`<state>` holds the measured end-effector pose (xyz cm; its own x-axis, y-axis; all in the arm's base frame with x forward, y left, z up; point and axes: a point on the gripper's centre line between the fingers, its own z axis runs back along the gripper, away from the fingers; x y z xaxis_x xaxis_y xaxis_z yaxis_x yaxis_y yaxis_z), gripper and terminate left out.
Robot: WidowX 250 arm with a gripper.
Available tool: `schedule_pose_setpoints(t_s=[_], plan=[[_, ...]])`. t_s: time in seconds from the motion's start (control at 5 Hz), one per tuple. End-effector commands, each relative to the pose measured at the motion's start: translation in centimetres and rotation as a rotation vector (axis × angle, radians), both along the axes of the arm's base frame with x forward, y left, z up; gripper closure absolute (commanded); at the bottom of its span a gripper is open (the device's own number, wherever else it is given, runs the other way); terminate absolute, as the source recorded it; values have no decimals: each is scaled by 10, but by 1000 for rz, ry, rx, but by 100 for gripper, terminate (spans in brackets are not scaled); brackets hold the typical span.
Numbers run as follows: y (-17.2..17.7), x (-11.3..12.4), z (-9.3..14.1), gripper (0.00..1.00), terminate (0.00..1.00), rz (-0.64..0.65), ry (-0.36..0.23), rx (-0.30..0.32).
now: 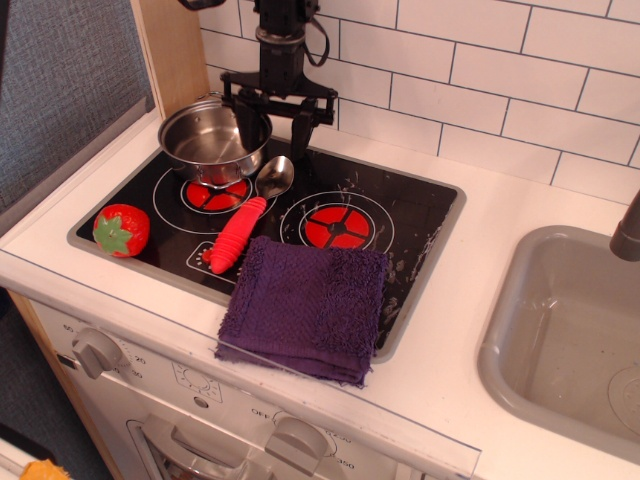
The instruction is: Move the pot above the purple towel.
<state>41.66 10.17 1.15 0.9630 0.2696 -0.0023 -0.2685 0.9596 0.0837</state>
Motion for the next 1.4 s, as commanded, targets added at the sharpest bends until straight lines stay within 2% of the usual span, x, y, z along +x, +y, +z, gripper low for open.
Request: schedule_pose_setpoints(t_s=[0.0,0.2,0.4,0.6,0.8,1.0,1.2], plan=[[6,0,29,100,0,0,-69,18],[5,-4,34,100,0,13,-70,31],[2,-10,55,100,0,26,-112,48],[-23,-26,104,100,0,-41,-222,79],[-69,-50,125,100,0,-185,-312,43],[-112,-57,109,100,0,-357,-278,-29],[-150,-54,83,100,0,-459,-212,-30]])
